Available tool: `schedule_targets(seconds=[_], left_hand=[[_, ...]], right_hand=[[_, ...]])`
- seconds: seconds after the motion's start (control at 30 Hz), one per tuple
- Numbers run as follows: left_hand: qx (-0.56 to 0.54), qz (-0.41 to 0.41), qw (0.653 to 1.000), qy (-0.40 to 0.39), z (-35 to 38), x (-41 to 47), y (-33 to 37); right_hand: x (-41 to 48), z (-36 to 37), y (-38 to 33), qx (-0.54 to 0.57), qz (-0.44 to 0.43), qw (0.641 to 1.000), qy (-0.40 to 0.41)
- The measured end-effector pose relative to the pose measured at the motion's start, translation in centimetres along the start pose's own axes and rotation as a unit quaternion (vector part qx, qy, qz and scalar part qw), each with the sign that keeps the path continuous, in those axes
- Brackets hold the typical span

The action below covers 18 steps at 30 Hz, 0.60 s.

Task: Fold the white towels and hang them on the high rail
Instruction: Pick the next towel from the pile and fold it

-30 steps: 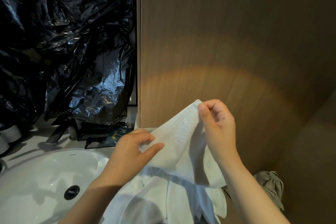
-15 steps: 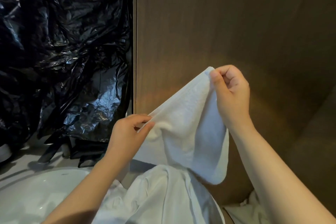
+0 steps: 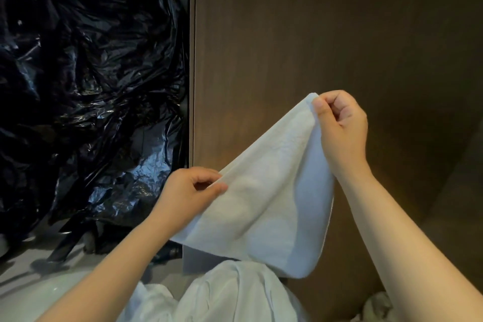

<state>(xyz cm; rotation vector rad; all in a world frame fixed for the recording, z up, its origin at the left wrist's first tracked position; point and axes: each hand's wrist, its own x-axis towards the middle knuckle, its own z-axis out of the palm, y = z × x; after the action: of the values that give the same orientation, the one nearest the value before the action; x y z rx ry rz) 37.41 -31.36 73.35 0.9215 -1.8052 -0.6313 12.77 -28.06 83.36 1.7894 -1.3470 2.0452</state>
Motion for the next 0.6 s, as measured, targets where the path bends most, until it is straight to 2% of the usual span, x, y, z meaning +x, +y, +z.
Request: schedule_targets(seconds=[0.6], left_hand=[[0.091, -0.055, 0.992, -0.075, -1.0, -3.1, -6.0]], right_hand=[[0.1, -0.3, 0.6, -0.016, 0.010, 1.000, -0.010]])
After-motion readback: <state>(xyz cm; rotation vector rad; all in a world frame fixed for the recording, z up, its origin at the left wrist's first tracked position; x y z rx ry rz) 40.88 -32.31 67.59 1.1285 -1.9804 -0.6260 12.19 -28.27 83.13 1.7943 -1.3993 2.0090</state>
